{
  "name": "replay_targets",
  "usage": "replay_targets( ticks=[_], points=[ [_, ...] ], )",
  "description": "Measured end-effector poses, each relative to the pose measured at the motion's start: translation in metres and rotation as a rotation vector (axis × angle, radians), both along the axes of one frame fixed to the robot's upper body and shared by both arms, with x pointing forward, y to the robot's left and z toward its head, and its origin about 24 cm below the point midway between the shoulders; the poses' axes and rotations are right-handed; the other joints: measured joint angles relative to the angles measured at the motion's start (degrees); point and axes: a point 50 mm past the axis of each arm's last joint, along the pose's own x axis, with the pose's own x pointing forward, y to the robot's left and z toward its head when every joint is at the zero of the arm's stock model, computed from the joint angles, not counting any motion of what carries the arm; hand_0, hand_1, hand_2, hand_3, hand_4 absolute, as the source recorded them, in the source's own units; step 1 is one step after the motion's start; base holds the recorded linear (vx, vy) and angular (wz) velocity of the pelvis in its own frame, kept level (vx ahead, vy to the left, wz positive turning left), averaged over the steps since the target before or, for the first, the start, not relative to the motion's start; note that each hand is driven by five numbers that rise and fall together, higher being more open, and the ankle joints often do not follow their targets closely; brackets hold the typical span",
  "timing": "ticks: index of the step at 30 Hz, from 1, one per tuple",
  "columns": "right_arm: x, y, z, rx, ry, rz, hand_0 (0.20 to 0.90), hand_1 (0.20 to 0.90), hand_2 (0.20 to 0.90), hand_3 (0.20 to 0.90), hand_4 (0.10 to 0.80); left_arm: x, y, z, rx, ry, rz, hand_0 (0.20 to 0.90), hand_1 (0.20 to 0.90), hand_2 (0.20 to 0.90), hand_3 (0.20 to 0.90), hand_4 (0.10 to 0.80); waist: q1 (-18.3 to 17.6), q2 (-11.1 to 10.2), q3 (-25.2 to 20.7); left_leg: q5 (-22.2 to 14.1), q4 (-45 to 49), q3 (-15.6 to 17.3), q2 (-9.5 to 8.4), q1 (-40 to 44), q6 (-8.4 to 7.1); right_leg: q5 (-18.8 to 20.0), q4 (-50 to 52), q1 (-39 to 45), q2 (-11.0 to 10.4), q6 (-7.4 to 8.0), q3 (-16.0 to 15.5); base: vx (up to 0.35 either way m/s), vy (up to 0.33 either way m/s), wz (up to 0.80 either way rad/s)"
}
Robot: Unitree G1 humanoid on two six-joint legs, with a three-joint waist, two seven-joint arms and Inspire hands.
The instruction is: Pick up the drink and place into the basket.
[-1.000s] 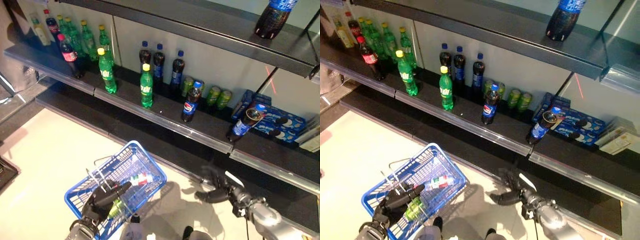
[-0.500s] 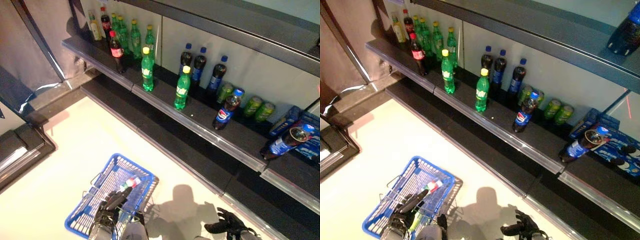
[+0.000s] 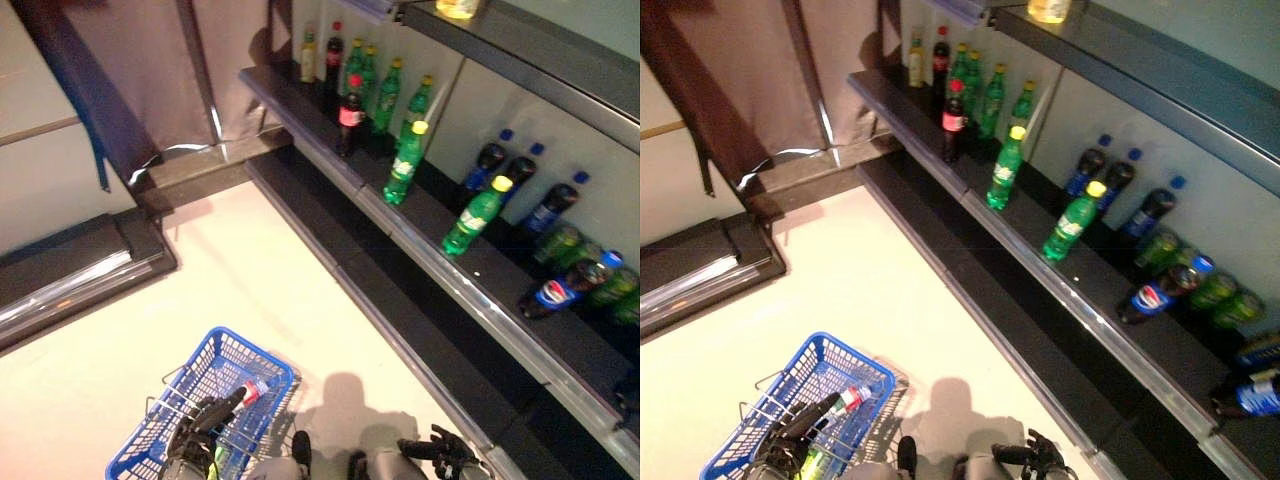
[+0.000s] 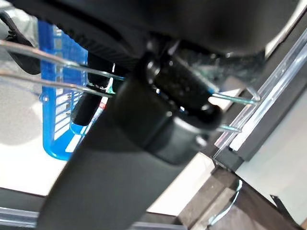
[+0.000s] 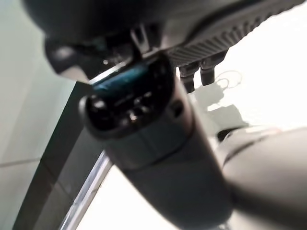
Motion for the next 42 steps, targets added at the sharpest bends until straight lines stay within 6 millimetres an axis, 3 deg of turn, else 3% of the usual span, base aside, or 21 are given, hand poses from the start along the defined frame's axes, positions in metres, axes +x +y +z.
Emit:
replay_targets(
  ticks=[3,5,8,9,10,11,12,13,14,15,18,20,23,26,27,29,30,33,35,36,42],
  points=[
    [0.007,-0.002,0.000,0.018,-0.024,-0.049,0.900,0.900,0.900,0.900,0.800,-0.009,-0.004,-0.008,-0.008,0.045,0.004,0.300,0.300,0.300,0.200,0.100,-1.6,0.6,0.1,-2.1,0.3,-1.2,-0.39,1.6,0.46,4.0,-0.1,-5.6,0.9,1.26,0.6,0.419,0.060,0.18],
    [0.010,-0.005,0.002,0.027,-0.043,-0.086,0.900,0.900,0.900,0.900,0.800,-0.018,-0.006,-0.014,-0.013,0.090,0.008,0.300,0.300,0.300,0.200,0.100,-2.4,0.0,0.1,-4.9,1.3,-1.0,-1.42,3.8,0.63,7.6,-1.2,-9.3,-0.5,2.27,-3.1,0.441,0.069,-0.01],
    [0.002,-0.008,-0.001,0.027,-0.020,-0.113,0.900,0.900,0.900,0.900,0.800,-0.024,-0.005,-0.016,-0.012,0.106,0.017,0.300,0.300,0.300,0.200,0.100,-2.7,-0.9,-0.3,-9.4,3.3,-1.0,-2.40,6.7,0.24,10.2,-3.7,-9.6,-1.7,2.07,-7.5,0.421,0.054,0.01],
    [-0.006,-0.012,-0.004,0.021,0.009,-0.140,0.900,0.900,0.900,0.900,0.800,-0.027,-0.004,-0.017,-0.011,0.117,0.018,0.300,0.300,0.300,0.200,0.100,-3.1,-0.7,-0.8,-13.3,5.8,-1.7,-2.13,8.3,-0.24,11.0,-4.2,-8.2,-1.7,0.85,-7.9,0.558,0.038,0.23],
    [-0.013,-0.015,-0.007,0.011,0.036,-0.150,0.900,0.900,0.900,0.900,0.800,-0.030,-0.006,-0.020,-0.008,0.136,0.008,0.300,0.300,0.300,0.200,0.100,-3.9,-0.1,-1.9,-14.5,7.4,-2.8,-1.54,8.8,-1.52,11.8,-3.9,-7.0,-0.8,-0.51,-7.1,0.563,0.022,0.92],
    [-0.027,-0.017,-0.013,-0.002,0.094,-0.169,0.900,0.900,0.900,0.900,0.800,-0.034,-0.008,-0.025,0.020,0.178,-0.031,0.300,0.300,0.300,0.200,0.100,-6.4,0.9,-2.7,-18.4,17.3,-5.0,-0.32,6.9,-5.74,12.1,-4.6,-4.2,0.5,-3.97,-7.0,0.432,0.015,1.13],
    [-0.033,-0.016,-0.015,-0.001,0.121,-0.175,0.900,0.900,0.900,0.900,0.800,-0.028,-0.006,-0.026,0.032,0.181,-0.035,0.300,0.300,0.300,0.200,0.100,-7.1,0.6,-2.8,-18.6,24.6,-4.9,-0.04,4.0,-7.53,11.4,-5.0,-3.2,0.5,-5.14,-7.1,0.447,0.054,0.93],
    [-0.043,-0.014,-0.019,0.002,0.159,-0.170,0.900,0.900,0.900,0.900,0.800,-0.023,-0.001,-0.024,0.054,0.170,-0.019,0.300,0.300,0.300,0.200,0.100,-6.4,-0.3,-3.6,-14.8,35.0,-4.3,0.18,-0.5,-13.38,10.6,-6.7,-1.1,1.0,-6.40,-6.6,0.456,0.100,0.09],
    [-0.044,-0.016,-0.019,-0.003,0.163,-0.168,0.900,0.900,0.900,0.900,0.800,-0.024,0.001,-0.024,0.072,0.162,-0.014,0.300,0.300,0.300,0.200,0.100,-5.9,-0.2,-3.7,-11.7,41.6,-5.1,0.16,-3.0,-15.51,10.3,-7.7,0.7,1.5,-6.92,-5.8,0.471,0.142,-0.55],
    [-0.042,-0.023,-0.017,-0.028,0.155,-0.148,0.900,0.900,0.900,0.900,0.800,-0.027,0.000,-0.025,0.079,0.163,-0.011,0.300,0.300,0.300,0.200,0.100,-5.2,0.6,-3.9,-10.0,49.2,-7.3,-0.68,-7.0,-15.62,10.9,-8.9,2.8,3.2,-8.54,-2.0,0.419,0.160,-0.74],
    [-0.029,-0.030,-0.012,-0.054,0.129,-0.072,0.900,0.900,0.900,0.900,0.800,-0.033,-0.003,-0.028,0.068,0.179,0.020,0.300,0.300,0.300,0.200,0.100,-2.4,-0.2,-3.6,-11.6,46.8,-8.2,-2.42,-11.5,-11.39,12.2,-14.2,8.2,5.1,-8.02,8.3,0.356,0.214,-1.22],
    [-0.020,-0.024,-0.012,-0.053,0.109,-0.018,0.900,0.900,0.900,0.900,0.800,-0.035,0.007,-0.026,0.084,0.175,0.072,0.300,0.300,0.300,0.200,0.100,-0.1,-1.6,-3.6,-10.9,31.4,-7.9,2.37,-12.9,-10.34,11.5,-16.9,12.1,6.6,-7.48,14.2,0.428,0.401,-1.27],
    [-0.014,-0.023,-0.013,-0.047,0.106,0.011,0.900,0.900,0.900,0.900,0.800,-0.038,0.017,-0.025,0.096,0.176,0.117,0.300,0.300,0.300,0.200,0.100,1.9,-0.6,-3.4,-3.3,4.7,-14.5,9.99,-11.7,-11.52,9.8,-19.7,16.6,8.3,-6.81,19.3,0.377,0.413,-0.92],
    [-0.017,-0.032,-0.012,-0.069,0.125,0.007,0.900,0.900,0.900,0.900,0.800,-0.035,0.012,-0.026,0.082,0.156,0.121,0.300,0.300,0.300,0.200,0.100,4.1,1.7,-2.6,-0.3,1.3,-20.4,12.97,-11.3,-13.06,6.6,-15.7,17.0,7.8,-4.36,23.3,0.237,0.522,-1.32],
    [-0.016,-0.035,-0.011,-0.077,0.125,0.006,0.900,0.900,0.900,0.900,0.800,-0.034,0.006,-0.027,0.066,0.151,0.116,0.300,0.300,0.300,0.200,0.100,4.4,2.7,-2.3,-0.3,2.2,-20.1,12.98,-10.6,-12.97,4.9,-13.9,16.6,7.0,-3.14,23.1,0.232,0.722,-1.70],
    [-0.015,-0.045,-0.008,-0.099,0.120,0.005,0.900,0.900,0.900,0.900,0.800,-0.036,-0.010,-0.033,0.020,0.161,0.110,0.300,0.300,0.300,0.200,0.100,4.1,5.0,-1.7,8.0,3.4,-17.7,11.69,-9.4,-12.72,0.7,-9.3,15.5,4.0,1.08,17.8,0.163,0.536,-1.23],
    [-0.014,-0.034,-0.010,-0.071,0.113,0.001,0.900,0.900,0.900,0.900,0.800,-0.031,-0.006,-0.031,0.024,0.164,0.094,0.300,0.300,0.300,0.200,0.100,1.9,3.6,-1.2,7.1,3.6,-15.2,8.32,-9.8,-10.68,-0.9,-8.0,15.2,-0.6,3.30,15.6,0.108,0.388,-0.16],
    [-0.028,-0.021,-0.015,-0.017,0.115,-0.075,0.900,0.900,0.900,0.900,0.800,-0.007,-0.007,-0.028,0.024,0.159,-0.004,0.300,0.300,0.300,0.200,0.100,-2.5,2.4,-0.6,8.7,-0.4,-14.0,2.43,-6.4,-5.42,-1.3,-3.8,14.1,-7.4,4.34,13.5,0.081,0.350,0.08],
    [-0.020,-0.022,-0.012,-0.015,0.078,-0.089,0.900,0.900,0.900,0.900,0.800,-0.013,-0.007,-0.029,0.023,0.172,0.002,0.300,0.300,0.300,0.200,0.100,-2.4,2.2,-0.1,8.8,-2.6,-11.1,1.70,-3.6,-3.60,-2.0,-0.4,11.6,-10.0,4.64,9.6,-0.013,0.331,-0.80],
    [-0.008,-0.019,-0.007,-0.010,0.029,-0.074,0.900,0.900,0.900,0.900,0.800,-0.016,-0.004,-0.029,0.026,0.173,0.010,0.300,0.300,0.300,0.200,0.100,-1.9,2.1,0.0,7.9,-2.8,-7.4,1.69,-3.5,-2.45,-1.6,-0.3,9.1,-11.5,4.74,4.4,-0.074,0.247,-1.12],
    [0.002,0.011,-0.009,0.062,0.005,-0.017,0.900,0.900,0.900,0.900,0.800,-0.020,0.009,-0.026,0.051,0.165,0.024,0.300,0.300,0.300,0.200,0.100,2.2,1.9,-0.1,6.6,-2.7,1.4,2.65,-4.2,-0.85,-1.7,5.5,6.4,-9.6,4.57,-3.0,-0.096,0.124,-0.59]
  ],
)
